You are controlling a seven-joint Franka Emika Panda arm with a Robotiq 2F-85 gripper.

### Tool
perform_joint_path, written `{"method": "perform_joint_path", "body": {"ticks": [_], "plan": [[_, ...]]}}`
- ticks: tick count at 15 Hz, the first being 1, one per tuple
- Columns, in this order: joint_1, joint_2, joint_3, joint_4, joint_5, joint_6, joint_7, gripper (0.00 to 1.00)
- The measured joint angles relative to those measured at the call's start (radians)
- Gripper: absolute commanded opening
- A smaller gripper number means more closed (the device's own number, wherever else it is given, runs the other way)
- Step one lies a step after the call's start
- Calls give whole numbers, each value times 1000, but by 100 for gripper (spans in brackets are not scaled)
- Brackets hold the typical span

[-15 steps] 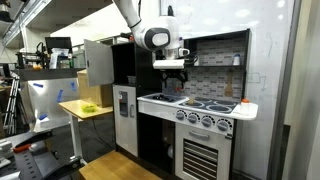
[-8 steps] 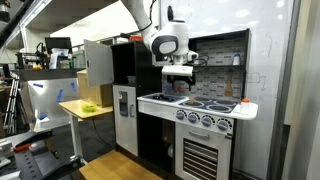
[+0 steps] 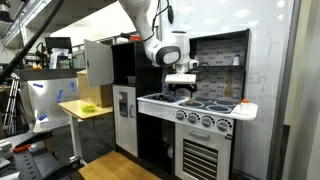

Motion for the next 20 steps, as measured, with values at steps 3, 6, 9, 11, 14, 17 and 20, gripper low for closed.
{"method": "perform_joint_path", "body": {"ticks": [3, 6, 9, 11, 14, 17, 20], "plan": [[30, 23, -24, 16, -60, 22, 46, 100], [28, 45, -26, 41, -74, 20, 74, 100], [0, 55, -18, 71, -73, -15, 87, 100], [-24, 57, -11, 98, -70, -67, 89, 100], [-37, 75, -5, 145, -68, -157, 89, 100], [-33, 106, -3, 186, -67, -202, 89, 100], [-29, 135, -2, 223, -67, -207, 89, 100]]}}
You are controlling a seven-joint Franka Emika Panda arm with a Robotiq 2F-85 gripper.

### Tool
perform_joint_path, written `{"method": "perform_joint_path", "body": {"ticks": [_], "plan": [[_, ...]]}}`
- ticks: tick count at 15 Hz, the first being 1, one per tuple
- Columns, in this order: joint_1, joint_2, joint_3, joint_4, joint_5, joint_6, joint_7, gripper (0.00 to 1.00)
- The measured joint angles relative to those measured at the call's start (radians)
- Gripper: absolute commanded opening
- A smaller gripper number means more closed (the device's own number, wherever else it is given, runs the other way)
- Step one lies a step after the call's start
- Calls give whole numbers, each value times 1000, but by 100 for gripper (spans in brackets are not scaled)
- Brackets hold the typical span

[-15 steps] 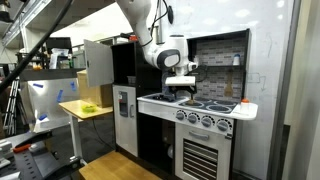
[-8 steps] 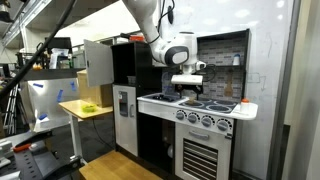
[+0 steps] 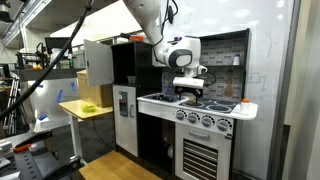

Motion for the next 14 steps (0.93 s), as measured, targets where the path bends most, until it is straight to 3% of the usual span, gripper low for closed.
{"method": "perform_joint_path", "body": {"ticks": [1, 2, 12, 14], "plan": [[1, 9, 0, 13, 0, 0, 2, 75], [3, 18, 0, 25, 0, 0, 9, 74], [10, 39, -7, 79, 0, 0, 75, 4], [10, 39, -9, 80, 0, 1, 83, 4]]}}
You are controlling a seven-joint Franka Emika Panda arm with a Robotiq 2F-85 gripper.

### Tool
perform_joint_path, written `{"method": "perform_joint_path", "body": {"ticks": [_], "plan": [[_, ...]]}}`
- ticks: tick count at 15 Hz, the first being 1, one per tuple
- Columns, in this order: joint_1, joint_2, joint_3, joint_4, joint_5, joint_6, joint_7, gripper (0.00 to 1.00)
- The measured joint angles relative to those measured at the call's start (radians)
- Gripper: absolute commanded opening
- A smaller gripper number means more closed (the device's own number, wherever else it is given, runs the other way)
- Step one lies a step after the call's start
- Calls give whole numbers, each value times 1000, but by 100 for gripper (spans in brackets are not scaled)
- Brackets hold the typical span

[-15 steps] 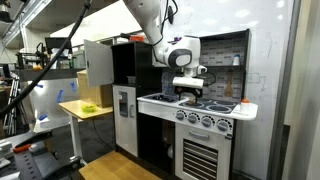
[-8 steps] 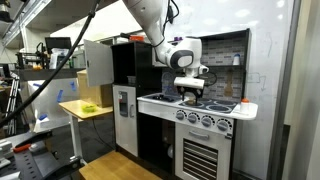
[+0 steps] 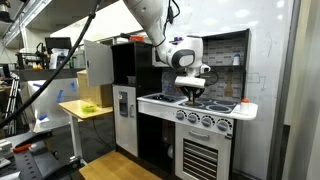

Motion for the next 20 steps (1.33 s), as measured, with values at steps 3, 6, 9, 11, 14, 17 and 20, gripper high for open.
{"method": "perform_joint_path", "body": {"ticks": [3, 6, 9, 11, 14, 17, 20], "plan": [[0, 0, -1, 0, 0, 0, 10, 5], [0, -3, -3, -4, 0, 1, 26, 5], [-3, -37, -23, -45, 0, -8, 51, 5], [-10, -79, -40, -91, 0, -21, 66, 5], [-21, -150, -58, -168, 0, -42, 81, 5], [-26, -235, -76, -244, 1, -43, 100, 5], [-36, -344, -91, -329, 19, -41, 103, 5]]}}
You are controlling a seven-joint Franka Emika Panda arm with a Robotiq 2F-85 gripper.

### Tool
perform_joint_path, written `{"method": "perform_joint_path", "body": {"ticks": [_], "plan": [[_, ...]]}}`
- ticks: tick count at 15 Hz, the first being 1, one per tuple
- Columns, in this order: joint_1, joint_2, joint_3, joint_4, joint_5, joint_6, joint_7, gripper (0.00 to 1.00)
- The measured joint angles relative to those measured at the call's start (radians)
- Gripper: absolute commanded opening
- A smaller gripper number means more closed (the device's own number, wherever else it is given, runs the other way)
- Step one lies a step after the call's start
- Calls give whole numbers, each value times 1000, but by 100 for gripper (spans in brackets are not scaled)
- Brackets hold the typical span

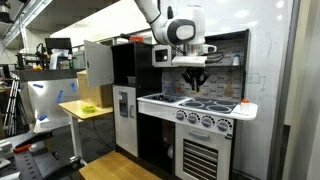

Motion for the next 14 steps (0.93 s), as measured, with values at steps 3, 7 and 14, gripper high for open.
{"method": "perform_joint_path", "body": {"ticks": [3, 7, 14], "plan": [[-5, -101, -7, -90, 33, -3, -8, 5], [-6, -176, -7, -171, 101, -13, -63, 20], [-6, -179, -7, -178, 102, -13, -64, 5]]}}
